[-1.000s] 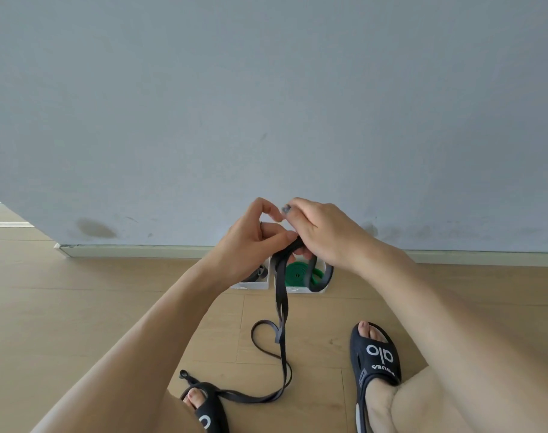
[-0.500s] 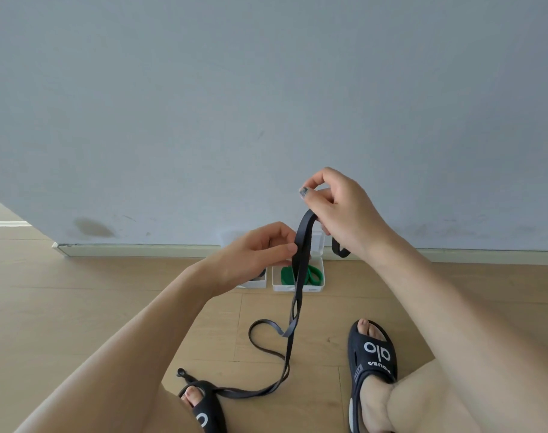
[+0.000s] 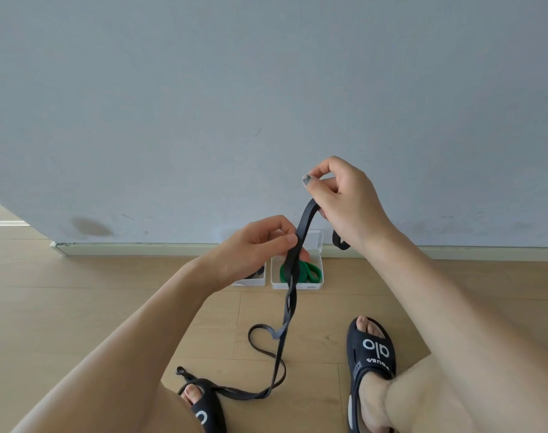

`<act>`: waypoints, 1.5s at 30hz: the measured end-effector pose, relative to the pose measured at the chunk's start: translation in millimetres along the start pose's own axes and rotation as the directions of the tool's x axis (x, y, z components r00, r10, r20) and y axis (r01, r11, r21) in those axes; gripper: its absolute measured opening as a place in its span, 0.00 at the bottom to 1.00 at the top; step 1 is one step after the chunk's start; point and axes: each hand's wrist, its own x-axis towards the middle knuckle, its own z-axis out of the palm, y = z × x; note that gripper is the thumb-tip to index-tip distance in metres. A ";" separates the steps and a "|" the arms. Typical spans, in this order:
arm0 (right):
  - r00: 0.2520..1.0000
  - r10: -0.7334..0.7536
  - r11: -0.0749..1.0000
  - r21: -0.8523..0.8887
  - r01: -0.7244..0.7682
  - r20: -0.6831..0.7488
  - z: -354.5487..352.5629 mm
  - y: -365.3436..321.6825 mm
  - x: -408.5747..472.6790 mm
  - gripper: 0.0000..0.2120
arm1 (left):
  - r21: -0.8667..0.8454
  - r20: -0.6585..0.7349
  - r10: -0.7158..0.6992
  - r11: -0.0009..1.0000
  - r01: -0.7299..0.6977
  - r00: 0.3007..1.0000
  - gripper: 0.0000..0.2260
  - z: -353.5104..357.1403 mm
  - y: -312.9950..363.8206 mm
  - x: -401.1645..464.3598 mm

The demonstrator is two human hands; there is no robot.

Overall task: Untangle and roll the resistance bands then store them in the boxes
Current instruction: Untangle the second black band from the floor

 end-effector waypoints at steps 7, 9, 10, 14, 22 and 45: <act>0.996 0.091 0.988 -0.126 -0.089 0.013 -9.1 6.6 5.9 0.07 | -0.196 -0.168 0.005 0.980 -0.038 0.986 0.03 -3.3 -3.0 4.2; 0.988 0.126 0.962 -0.255 -0.099 0.091 -9.8 11.7 4.6 0.09 | -0.167 -0.181 0.003 0.985 -0.034 0.984 0.05 -4.1 -3.5 5.3; 0.981 0.144 0.948 -0.303 -0.099 0.129 -9.4 13.4 3.6 0.10 | -0.137 -0.183 0.012 0.990 -0.037 0.983 0.03 -5.4 -4.0 5.6; 0.950 0.142 0.962 -0.266 -0.066 0.277 0.4 11.5 -0.6 0.16 | -0.102 -0.139 0.022 0.994 -0.037 0.990 0.04 -6.8 -6.1 4.2; 0.893 0.108 0.988 -0.147 -0.047 0.437 23.7 1.7 -5.9 0.18 | -0.128 -0.102 0.037 0.991 -0.050 0.994 0.07 -6.4 -6.9 4.3; 0.992 0.113 0.993 0.042 -0.111 -0.060 -0.2 3.6 11.0 0.07 | -0.238 0.042 -0.025 0.971 0.035 0.999 0.10 -16.0 -2.0 -4.8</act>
